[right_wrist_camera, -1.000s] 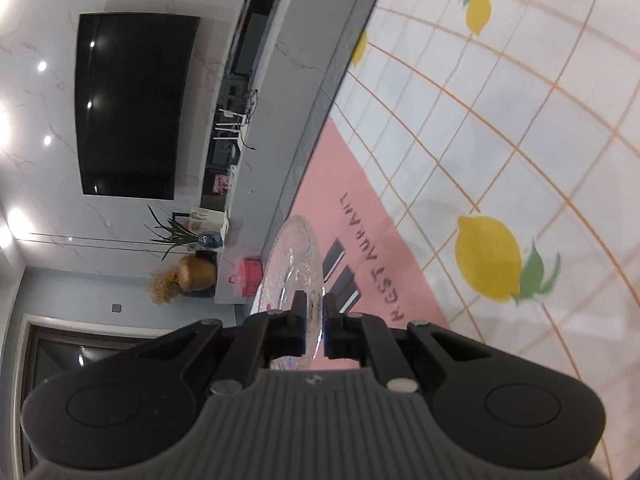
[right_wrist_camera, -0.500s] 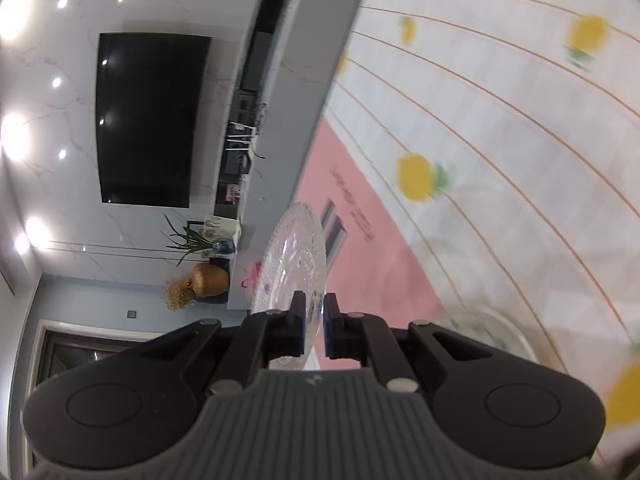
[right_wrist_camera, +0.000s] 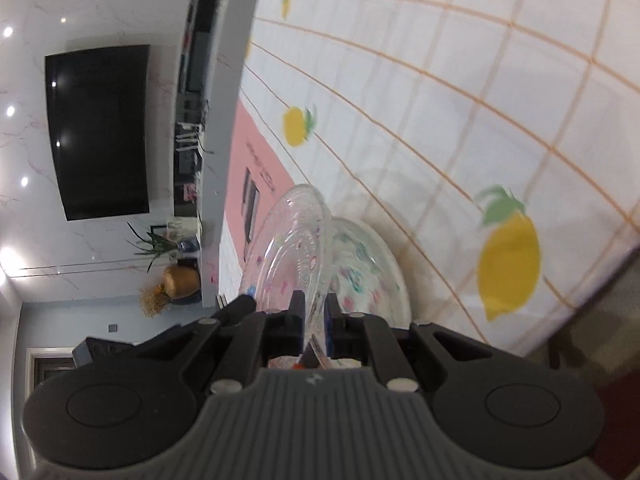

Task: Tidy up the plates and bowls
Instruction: 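Lower the second glass plate onto the plate stack with both grippers, then open both grippers and release the glass plate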

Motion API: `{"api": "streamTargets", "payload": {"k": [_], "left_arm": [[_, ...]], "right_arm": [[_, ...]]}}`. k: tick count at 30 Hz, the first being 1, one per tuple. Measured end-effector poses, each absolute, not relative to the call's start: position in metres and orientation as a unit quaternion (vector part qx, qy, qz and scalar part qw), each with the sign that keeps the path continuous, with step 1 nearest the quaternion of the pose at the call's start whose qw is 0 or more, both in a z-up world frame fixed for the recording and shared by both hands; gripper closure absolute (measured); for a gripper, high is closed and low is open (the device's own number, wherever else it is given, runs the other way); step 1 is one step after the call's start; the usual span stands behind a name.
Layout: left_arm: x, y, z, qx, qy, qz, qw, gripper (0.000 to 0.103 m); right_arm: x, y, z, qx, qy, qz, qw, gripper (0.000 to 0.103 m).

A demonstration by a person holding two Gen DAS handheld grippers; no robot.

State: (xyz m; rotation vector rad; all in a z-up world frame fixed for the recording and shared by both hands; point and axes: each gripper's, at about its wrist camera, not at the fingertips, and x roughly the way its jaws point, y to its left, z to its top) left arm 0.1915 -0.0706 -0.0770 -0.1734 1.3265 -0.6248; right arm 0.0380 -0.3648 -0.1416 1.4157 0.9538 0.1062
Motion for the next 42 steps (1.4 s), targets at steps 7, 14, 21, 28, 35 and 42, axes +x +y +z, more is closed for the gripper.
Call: {"api": "streamTargets", "payload": {"k": [7, 14, 21, 28, 35, 42], "left_arm": [[0.187, -0.073, -0.080, -0.032, 0.606, -0.267, 0.749, 0.087], [0.178, -0.082, -0.098, 0.026, 0.624, -0.234, 0.745, 0.095], [0.167, -0.092, -0.093, 0.071, 0.599, -0.239, 0.761, 0.094], [0.161, -0.102, -0.089, 0.117, 0.579, -0.227, 0.774, 0.087], [0.153, -0.107, -0.081, 0.151, 0.558, -0.215, 0.787, 0.085], [0.153, -0.105, -0.080, 0.167, 0.545, -0.189, 0.800, 0.084]], "right_arm": [[0.041, -0.354, -0.152, 0.621, 0.449, 0.056, 0.640, 0.095], [0.036, -0.352, -0.163, 0.611, 0.478, 0.030, 0.631, 0.095], [0.037, -0.348, -0.162, 0.586, 0.500, 0.031, 0.637, 0.094], [0.045, -0.333, -0.145, 0.516, 0.520, 0.056, 0.679, 0.088], [0.052, -0.324, -0.131, 0.488, 0.516, 0.092, 0.698, 0.051], [0.055, -0.314, -0.120, 0.436, 0.515, 0.085, 0.733, 0.042]]}}
